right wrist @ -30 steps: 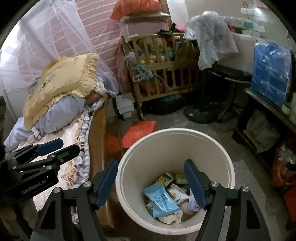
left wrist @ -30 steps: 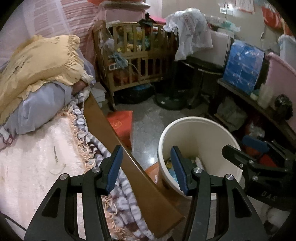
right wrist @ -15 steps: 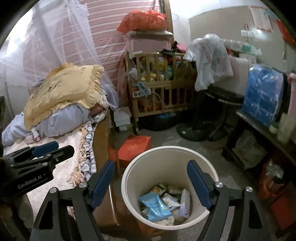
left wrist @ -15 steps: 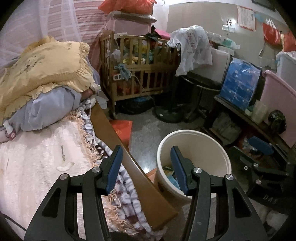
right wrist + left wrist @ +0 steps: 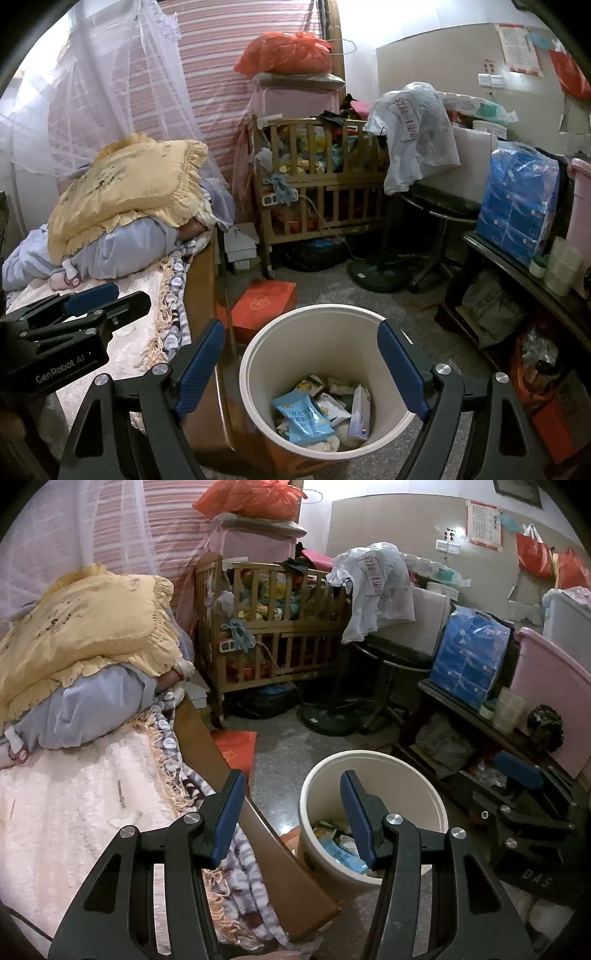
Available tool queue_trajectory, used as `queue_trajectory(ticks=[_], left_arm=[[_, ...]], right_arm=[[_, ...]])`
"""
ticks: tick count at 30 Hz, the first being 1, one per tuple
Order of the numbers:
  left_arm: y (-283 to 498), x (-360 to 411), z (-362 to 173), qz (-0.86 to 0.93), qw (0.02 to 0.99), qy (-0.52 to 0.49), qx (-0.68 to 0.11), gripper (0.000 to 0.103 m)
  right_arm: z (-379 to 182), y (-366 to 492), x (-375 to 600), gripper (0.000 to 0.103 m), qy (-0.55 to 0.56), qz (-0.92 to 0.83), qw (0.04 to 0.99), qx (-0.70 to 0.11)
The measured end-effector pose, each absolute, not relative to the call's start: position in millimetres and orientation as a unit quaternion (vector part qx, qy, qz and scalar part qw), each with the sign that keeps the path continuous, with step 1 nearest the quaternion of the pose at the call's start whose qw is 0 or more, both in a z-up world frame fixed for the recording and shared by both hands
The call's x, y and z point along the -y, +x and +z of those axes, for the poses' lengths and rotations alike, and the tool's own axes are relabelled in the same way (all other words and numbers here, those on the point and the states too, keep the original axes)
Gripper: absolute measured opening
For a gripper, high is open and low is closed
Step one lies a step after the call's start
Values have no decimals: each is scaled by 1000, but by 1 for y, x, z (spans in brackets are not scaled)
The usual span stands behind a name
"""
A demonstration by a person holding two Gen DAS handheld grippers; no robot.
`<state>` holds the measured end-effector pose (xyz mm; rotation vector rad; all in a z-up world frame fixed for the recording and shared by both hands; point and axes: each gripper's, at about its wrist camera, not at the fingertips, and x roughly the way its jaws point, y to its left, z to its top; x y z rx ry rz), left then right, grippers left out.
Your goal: Collect trash
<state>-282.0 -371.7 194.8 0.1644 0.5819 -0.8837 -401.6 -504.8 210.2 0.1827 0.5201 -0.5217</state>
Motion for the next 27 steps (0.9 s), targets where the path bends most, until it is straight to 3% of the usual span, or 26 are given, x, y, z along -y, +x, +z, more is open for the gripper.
queue_trajectory(ticks=[27], left_arm=[[-286,374,191,-423,857,78,-282,52]], right_arm=[[209,-396,503,84,90,-249,928,-263]])
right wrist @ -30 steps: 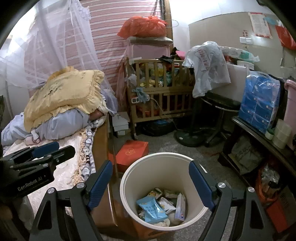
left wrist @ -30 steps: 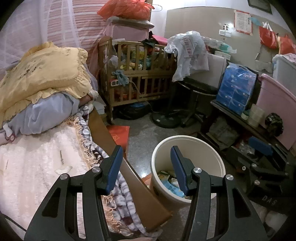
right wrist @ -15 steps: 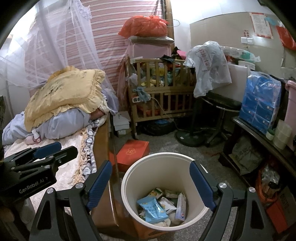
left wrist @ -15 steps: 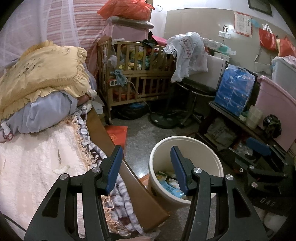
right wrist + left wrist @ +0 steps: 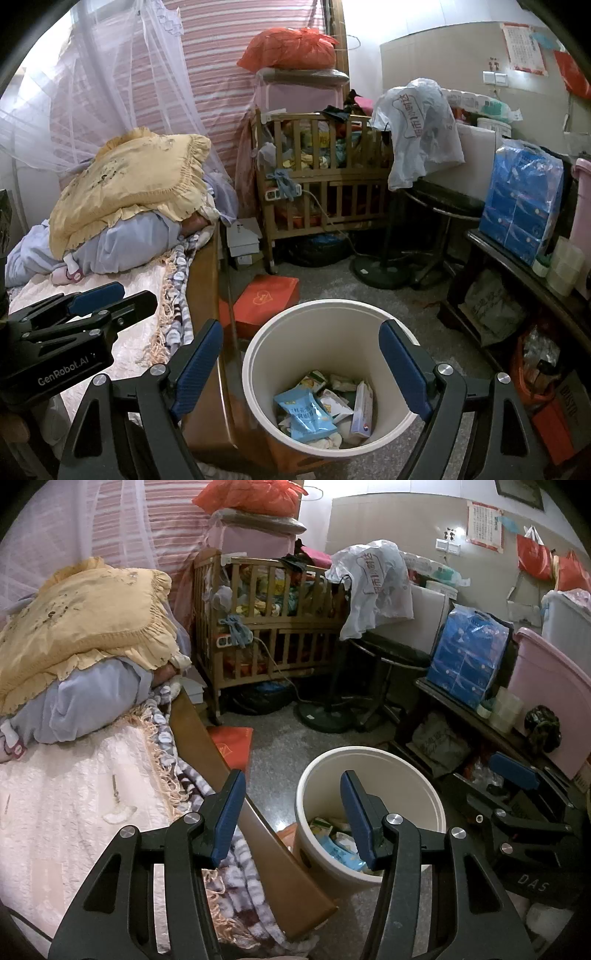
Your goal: Collect trash
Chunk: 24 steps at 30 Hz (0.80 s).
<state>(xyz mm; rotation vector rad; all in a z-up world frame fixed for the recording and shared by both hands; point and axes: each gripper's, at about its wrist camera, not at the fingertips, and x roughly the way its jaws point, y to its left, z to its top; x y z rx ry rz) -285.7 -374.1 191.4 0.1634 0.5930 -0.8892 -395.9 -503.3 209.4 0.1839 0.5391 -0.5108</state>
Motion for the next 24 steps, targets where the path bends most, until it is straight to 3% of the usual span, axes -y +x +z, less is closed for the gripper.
queue_trajectory(ticks=[24], left_arm=[[-287,376,190,-423,856,78,-286,52]], right_arm=[[199,-399,508,85,94,-251,925,-269]])
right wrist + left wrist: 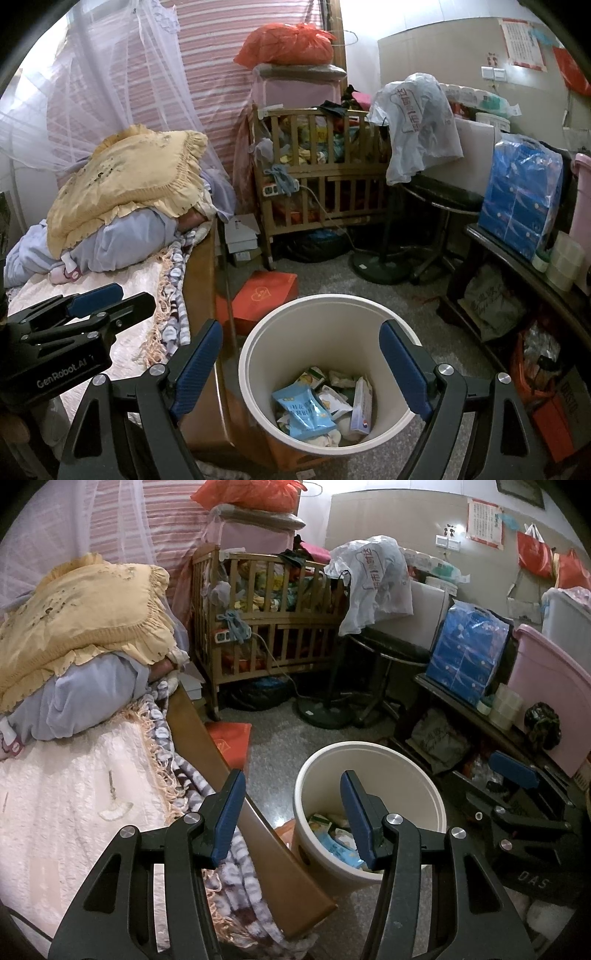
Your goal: Collect trash
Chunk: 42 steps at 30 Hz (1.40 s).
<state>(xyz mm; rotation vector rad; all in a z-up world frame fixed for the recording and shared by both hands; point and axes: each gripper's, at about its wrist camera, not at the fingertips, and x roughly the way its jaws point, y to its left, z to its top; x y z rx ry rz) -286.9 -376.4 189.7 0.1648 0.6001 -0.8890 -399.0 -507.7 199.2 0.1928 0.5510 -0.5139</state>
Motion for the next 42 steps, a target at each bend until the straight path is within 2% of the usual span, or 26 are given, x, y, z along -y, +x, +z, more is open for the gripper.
queue_trajectory(ticks=[42], left_arm=[[-297,380,177,-422,855,79,-293,52]], right_arm=[[190,-400,514,86,106,-256,917,-287]])
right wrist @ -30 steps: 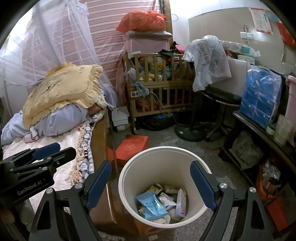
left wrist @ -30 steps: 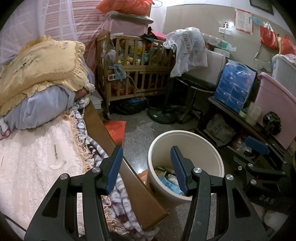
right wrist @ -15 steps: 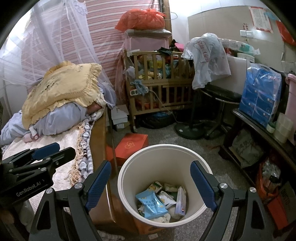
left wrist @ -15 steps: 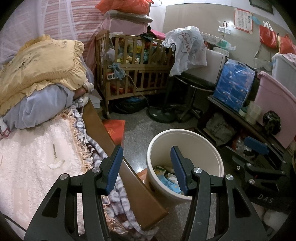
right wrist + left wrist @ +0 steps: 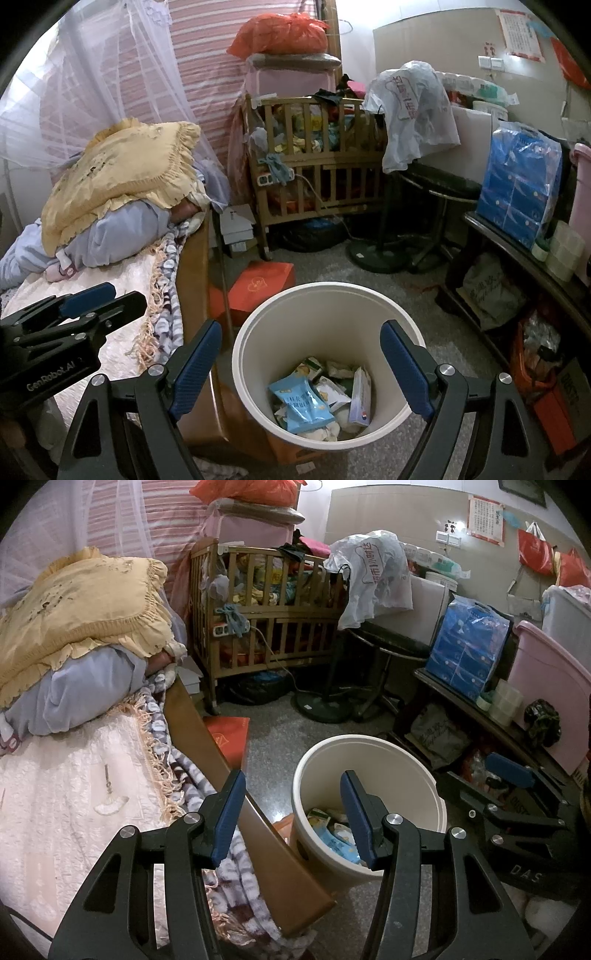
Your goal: Collect trash
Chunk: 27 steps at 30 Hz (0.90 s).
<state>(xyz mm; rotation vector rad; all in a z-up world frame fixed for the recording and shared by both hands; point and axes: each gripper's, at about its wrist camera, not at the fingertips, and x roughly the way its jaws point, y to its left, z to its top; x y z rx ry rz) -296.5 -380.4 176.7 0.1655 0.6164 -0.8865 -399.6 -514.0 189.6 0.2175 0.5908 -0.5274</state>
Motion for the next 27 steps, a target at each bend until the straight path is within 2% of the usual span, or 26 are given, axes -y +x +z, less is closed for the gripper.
queue_trajectory(ticks=[27], left_arm=[[-306,375,163,-419,853,72,-302,52]], right_arm=[[186,-396,510,86,106,-252,915,-295]])
